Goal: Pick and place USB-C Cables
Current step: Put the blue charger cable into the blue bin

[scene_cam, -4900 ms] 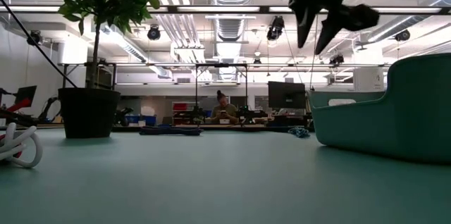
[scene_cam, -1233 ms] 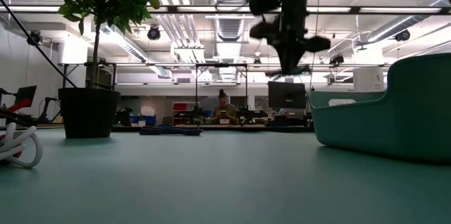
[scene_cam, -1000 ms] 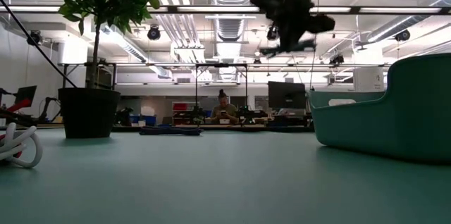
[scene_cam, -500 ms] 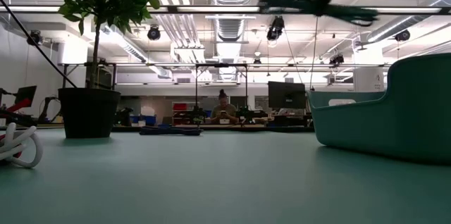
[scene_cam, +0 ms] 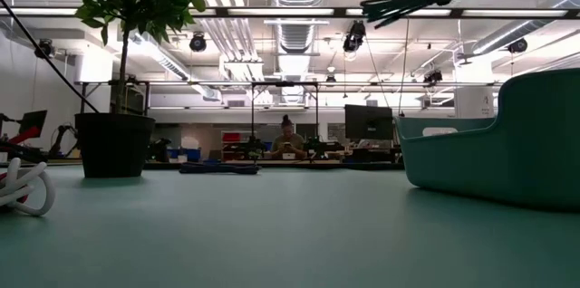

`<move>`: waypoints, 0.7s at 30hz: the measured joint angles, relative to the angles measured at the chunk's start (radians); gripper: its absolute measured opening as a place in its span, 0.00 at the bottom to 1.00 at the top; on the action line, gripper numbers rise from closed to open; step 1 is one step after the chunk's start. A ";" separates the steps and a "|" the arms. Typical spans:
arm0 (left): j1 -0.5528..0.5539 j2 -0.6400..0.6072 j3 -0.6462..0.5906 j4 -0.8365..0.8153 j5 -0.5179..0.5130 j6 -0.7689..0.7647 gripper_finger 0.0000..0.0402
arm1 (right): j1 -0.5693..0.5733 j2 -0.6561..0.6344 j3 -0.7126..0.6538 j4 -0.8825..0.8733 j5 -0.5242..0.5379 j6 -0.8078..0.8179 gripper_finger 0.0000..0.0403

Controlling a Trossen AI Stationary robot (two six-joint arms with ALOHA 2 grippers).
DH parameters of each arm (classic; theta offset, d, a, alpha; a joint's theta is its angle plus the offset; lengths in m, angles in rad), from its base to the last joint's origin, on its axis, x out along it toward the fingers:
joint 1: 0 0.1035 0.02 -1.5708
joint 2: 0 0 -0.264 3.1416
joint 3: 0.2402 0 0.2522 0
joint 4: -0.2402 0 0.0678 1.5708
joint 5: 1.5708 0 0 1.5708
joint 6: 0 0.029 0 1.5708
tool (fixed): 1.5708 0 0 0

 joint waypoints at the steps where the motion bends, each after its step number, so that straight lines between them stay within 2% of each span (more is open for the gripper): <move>1: 0.000 0.000 0.000 0.000 0.000 0.000 0.55 | 0.004 0.000 0.000 0.003 -0.005 0.009 0.07; 9: 0.000 0.000 0.000 0.000 0.000 0.000 0.55 | 0.039 0.000 -0.020 0.002 -0.005 0.032 0.07; 21: 0.000 0.000 0.000 0.000 0.000 0.000 0.55 | 0.048 0.001 -0.160 0.038 -0.006 0.037 0.07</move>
